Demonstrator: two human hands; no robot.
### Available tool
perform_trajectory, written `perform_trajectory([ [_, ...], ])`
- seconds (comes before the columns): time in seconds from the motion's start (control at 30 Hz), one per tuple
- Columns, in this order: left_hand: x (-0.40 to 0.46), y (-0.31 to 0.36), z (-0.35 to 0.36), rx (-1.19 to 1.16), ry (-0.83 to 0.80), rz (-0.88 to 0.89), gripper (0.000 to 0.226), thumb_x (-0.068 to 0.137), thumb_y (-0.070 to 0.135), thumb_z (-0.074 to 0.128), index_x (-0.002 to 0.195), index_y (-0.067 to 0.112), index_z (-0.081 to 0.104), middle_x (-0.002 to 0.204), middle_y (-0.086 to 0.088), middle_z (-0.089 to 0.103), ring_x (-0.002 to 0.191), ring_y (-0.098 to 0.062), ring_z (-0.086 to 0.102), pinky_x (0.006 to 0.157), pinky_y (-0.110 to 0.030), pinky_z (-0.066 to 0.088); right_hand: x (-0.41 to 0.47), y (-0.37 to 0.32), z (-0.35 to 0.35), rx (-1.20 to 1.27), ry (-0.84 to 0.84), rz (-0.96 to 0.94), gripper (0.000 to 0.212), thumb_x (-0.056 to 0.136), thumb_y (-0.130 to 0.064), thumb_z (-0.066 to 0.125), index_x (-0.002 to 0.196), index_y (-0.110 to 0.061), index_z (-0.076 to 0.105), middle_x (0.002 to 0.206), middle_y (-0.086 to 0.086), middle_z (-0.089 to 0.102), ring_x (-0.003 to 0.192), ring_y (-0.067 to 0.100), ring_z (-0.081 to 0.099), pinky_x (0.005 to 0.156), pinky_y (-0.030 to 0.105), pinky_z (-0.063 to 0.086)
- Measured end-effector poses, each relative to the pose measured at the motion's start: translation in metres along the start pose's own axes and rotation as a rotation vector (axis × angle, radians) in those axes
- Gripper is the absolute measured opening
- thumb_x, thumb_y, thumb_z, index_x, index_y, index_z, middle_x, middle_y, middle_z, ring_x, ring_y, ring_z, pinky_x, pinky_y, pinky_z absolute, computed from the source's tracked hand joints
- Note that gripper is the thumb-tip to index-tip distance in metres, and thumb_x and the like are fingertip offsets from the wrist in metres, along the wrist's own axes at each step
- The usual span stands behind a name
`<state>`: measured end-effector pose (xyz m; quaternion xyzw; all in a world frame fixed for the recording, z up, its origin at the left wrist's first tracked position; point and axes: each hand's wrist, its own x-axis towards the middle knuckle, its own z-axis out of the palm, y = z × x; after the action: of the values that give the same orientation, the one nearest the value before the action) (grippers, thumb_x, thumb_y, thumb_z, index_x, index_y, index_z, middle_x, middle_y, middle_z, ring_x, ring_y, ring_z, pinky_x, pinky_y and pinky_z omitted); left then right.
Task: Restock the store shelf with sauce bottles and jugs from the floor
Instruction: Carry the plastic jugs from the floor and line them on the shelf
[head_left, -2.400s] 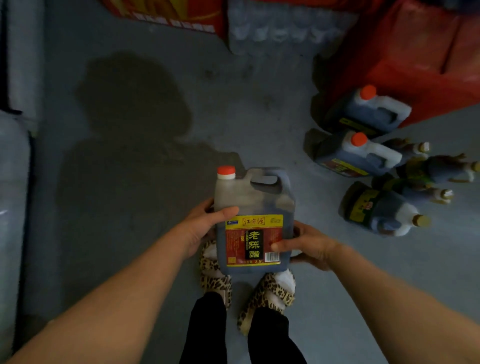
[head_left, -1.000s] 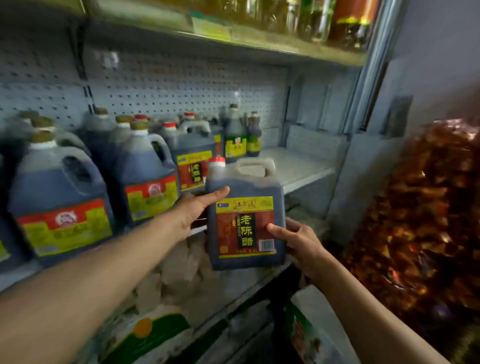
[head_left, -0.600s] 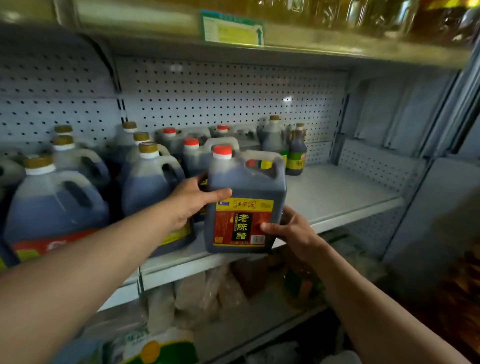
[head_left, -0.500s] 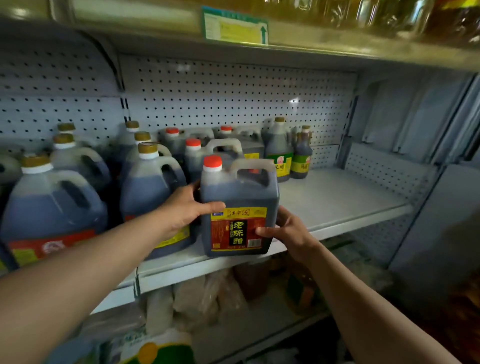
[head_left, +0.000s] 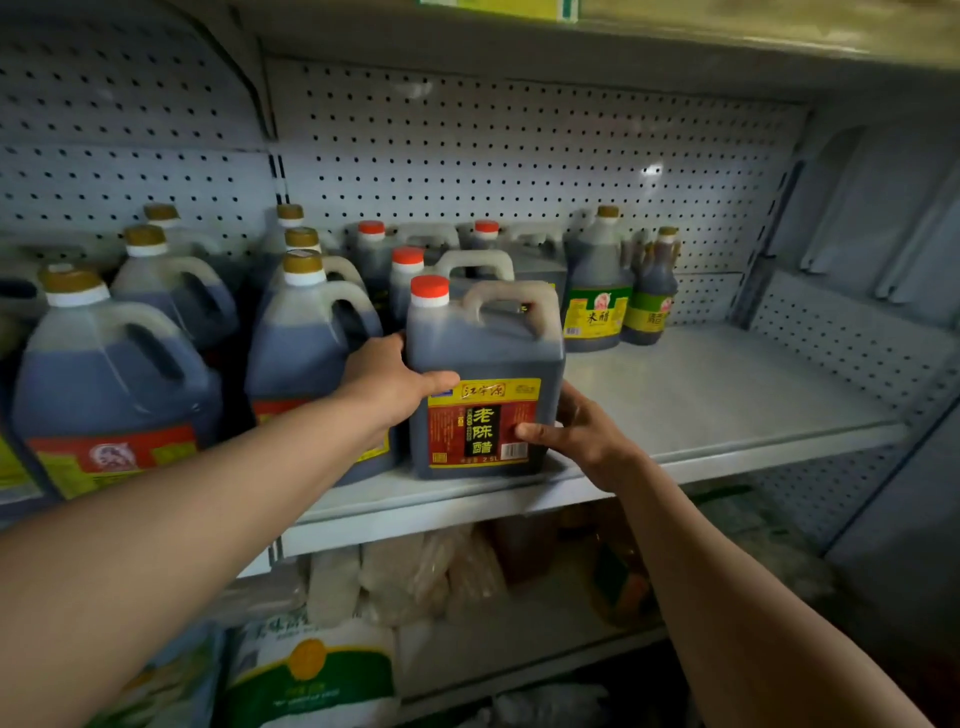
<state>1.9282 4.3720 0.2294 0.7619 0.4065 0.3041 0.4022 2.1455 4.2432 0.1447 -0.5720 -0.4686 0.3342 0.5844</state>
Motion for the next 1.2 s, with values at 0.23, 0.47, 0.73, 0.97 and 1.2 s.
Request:
perform_trajectory([
  [0.23, -0.003, 0.009, 0.005, 0.038, 0.089, -0.033, 0.056, 0.073, 0.029, 0.088, 0.124, 0.016, 0.067, 0.122, -0.005, 0.070, 0.109, -0.024, 0.065, 0.096, -0.039, 0.053, 0.008, -0.001, 0.000, -0.028, -0.004, 0.004, 0.071, 0.074, -0.023, 0.087, 0.138, -0.015, 0.057, 0.128, 0.006, 0.070, 0.123, 0.026, 0.063, 0.103, 0.050, 0.053],
  [0.47, -0.021, 0.020, 0.002, 0.310, 0.201, -0.054, 0.049, 0.075, 0.053, 0.081, 0.105, 0.017, 0.069, 0.110, -0.007, 0.071, 0.105, -0.032, 0.065, 0.079, -0.038, 0.052, 0.005, -0.003, 0.002, -0.046, -0.027, 0.031, 0.071, 0.076, -0.028, 0.086, 0.140, -0.019, 0.055, 0.131, 0.006, 0.068, 0.125, 0.028, 0.062, 0.105, 0.056, 0.050],
  [0.73, -0.038, 0.020, 0.007, 0.317, 0.277, -0.071, 0.043, 0.082, 0.053, 0.074, 0.100, 0.015, 0.067, 0.108, -0.008, 0.070, 0.104, -0.034, 0.064, 0.075, -0.037, 0.047, -0.009, 0.000, 0.015, -0.076, 0.131, 0.080, 0.062, 0.081, -0.027, 0.083, 0.138, -0.019, 0.059, 0.126, 0.003, 0.071, 0.116, 0.025, 0.068, 0.087, 0.038, 0.060],
  [0.97, -0.048, 0.014, -0.001, 0.240, 0.238, -0.126, 0.053, 0.083, 0.049, 0.075, 0.120, 0.014, 0.060, 0.125, -0.009, 0.065, 0.116, -0.034, 0.061, 0.082, -0.040, 0.048, -0.039, -0.020, 0.012, -0.399, 0.323, 0.183, 0.076, 0.082, -0.039, 0.083, 0.146, -0.015, 0.052, 0.135, 0.011, 0.065, 0.118, 0.024, 0.065, 0.101, 0.044, 0.054],
  [1.2, -0.062, 0.002, 0.007, 0.122, 0.102, -0.099, 0.066, 0.074, 0.049, 0.083, 0.121, 0.014, 0.053, 0.127, -0.010, 0.060, 0.117, -0.033, 0.058, 0.086, -0.040, 0.048, -0.096, -0.064, 0.025, -0.717, 0.469, 0.232, 0.075, 0.083, -0.039, 0.083, 0.147, -0.022, 0.049, 0.146, 0.009, 0.054, 0.131, 0.025, 0.054, 0.104, 0.040, 0.050],
])
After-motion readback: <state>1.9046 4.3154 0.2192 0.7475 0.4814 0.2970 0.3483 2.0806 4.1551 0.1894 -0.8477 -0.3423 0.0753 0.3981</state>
